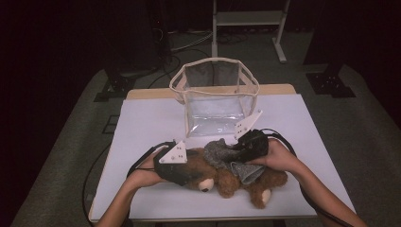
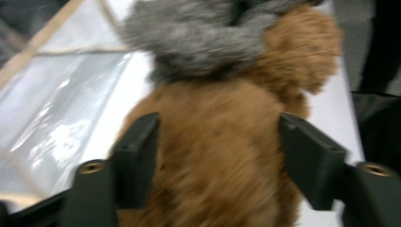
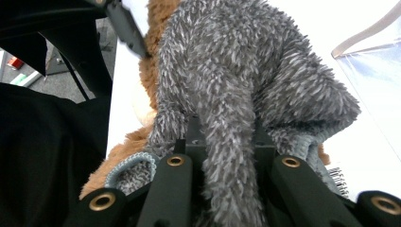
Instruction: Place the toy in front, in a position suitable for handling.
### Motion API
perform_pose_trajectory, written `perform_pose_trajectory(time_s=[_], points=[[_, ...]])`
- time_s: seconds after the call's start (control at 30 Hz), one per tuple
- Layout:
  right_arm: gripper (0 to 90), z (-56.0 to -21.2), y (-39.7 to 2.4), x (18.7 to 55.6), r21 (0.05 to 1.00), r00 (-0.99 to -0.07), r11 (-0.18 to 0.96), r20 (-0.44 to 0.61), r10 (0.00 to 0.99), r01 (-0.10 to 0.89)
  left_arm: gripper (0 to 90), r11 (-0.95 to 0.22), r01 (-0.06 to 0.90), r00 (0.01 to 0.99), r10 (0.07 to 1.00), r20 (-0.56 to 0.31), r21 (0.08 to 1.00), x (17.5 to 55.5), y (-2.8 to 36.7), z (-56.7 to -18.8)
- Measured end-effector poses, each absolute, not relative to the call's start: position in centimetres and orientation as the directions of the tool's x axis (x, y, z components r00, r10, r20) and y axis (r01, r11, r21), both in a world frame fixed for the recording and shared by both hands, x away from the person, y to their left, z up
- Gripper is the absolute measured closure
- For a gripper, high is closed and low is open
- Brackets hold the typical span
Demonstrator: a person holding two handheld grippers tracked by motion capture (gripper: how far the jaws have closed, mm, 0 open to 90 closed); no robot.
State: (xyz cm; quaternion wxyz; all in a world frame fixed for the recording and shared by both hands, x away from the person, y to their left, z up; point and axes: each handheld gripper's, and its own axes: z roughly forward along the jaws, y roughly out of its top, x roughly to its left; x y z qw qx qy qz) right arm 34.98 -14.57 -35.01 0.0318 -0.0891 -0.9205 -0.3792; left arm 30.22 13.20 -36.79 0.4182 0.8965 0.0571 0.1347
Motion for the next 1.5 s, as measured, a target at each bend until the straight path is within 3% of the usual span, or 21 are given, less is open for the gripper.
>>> perform_pose_trajectory(time_s=[0.07,0.23,0.4,0.67,1.13,1.33,1.5], points=[[75.6,-35.0,-14.6,34.9,0.692,-0.983,0.697,0.122,0.14,0.186,27.2,-0.637,0.006,0.958,0.224,0.178,0.771,30.4,13.6,-36.8],[75.6,-34.5,-14.1,35.0,0.684,-0.985,0.708,0.111,0.135,0.174,43.9,-0.625,0.042,0.966,0.226,0.129,0.779,30.6,13.8,-37.8],[75.6,-33.7,-12.0,34.9,0.683,-0.993,0.721,0.079,0.085,0.116,47.9,-0.626,0.028,0.968,0.213,0.136,0.779,30.5,13.3,-37.8],[75.6,-34.0,-9.1,35.0,0.688,-0.996,0.72,0.084,0.043,0.089,48.2,-0.607,0.036,0.968,0.219,0.123,0.794,30.3,13.6,-38.2],[75.5,-34.1,-16.7,35.3,0.69,-0.976,0.693,0.095,0.198,0.208,48.0,-0.614,0.029,0.97,0.208,0.127,0.788,30.2,13.6,-38.0],[75.5,-34.7,-16.3,34.6,0.697,-0.978,0.689,0.09,0.19,0.198,34.9,-0.628,0.015,0.968,0.205,0.147,0.778,30.8,12.3,-36.5],[75.5,-34.5,-16.3,34.3,0.694,-0.981,0.698,0.068,0.182,0.178,41.4,-0.668,0.019,0.978,0.166,0.124,0.744,31.3,10.9,-36.9]])
